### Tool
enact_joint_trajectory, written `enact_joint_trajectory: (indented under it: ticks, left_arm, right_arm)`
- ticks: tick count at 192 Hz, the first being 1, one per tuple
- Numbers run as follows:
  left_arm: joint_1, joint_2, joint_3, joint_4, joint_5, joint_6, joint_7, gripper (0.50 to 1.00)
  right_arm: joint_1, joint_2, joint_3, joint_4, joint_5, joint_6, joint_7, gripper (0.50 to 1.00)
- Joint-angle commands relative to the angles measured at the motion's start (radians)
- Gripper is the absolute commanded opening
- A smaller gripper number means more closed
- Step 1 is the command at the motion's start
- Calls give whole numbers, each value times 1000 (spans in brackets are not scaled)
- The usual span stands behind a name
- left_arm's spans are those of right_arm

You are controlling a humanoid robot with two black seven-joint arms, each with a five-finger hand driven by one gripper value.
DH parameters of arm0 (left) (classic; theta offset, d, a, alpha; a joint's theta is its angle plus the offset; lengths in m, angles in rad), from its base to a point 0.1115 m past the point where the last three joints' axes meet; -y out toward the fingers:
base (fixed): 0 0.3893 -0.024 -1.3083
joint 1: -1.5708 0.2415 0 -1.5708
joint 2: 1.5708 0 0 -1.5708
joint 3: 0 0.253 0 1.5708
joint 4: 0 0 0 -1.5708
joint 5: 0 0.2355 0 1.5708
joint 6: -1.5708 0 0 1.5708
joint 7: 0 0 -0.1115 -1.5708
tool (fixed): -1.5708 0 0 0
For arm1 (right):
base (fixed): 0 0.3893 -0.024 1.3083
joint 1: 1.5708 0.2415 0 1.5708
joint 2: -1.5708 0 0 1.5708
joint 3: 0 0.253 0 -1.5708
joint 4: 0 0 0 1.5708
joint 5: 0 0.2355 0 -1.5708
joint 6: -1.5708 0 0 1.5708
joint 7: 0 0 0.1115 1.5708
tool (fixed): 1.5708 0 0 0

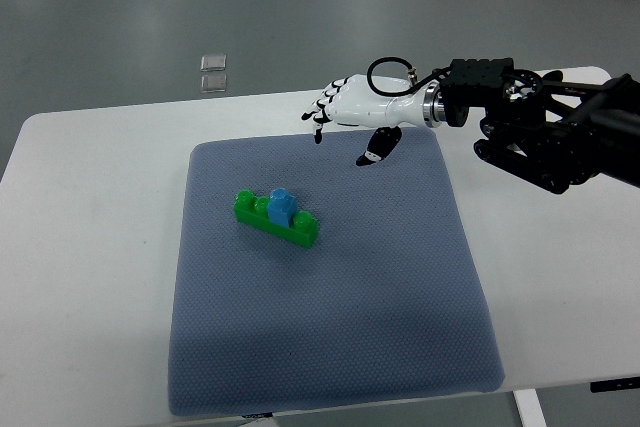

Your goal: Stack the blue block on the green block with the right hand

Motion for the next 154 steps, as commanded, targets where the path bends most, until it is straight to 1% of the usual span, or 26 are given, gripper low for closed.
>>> enact_joint_trajectory:
  ticks: [1, 23, 40, 65, 102, 128, 154]
  left_arm:
    - [0, 0, 0, 0, -1, 0, 0, 1000]
    - [0, 0, 0, 0, -1, 0, 0, 1000]
    - [0, 0, 0, 0, -1, 0, 0, 1000]
    - [0, 0, 0, 0, 1, 0, 0, 1000]
    - [0, 0, 0, 0, 1, 0, 0, 1000]
    - [0, 0, 0, 0, 1, 0, 0, 1000]
    - [0, 0, 0, 0, -1, 0, 1, 1000]
  right_arm:
    - [-12, -14, 0, -22, 191, 0, -1, 909]
    - [-52, -23, 6, -48, 346, -3, -4, 909]
    - [-66, -22, 52, -63, 468, 0, -6, 909]
    - [-124, -13, 137, -86, 690, 11, -7, 909]
    - [-170, -3, 193, -108, 980, 11, -9, 909]
    - [-195, 21, 204, -109, 1178, 11, -44, 909]
    - [-209, 30, 207, -111, 1325, 14, -52, 909]
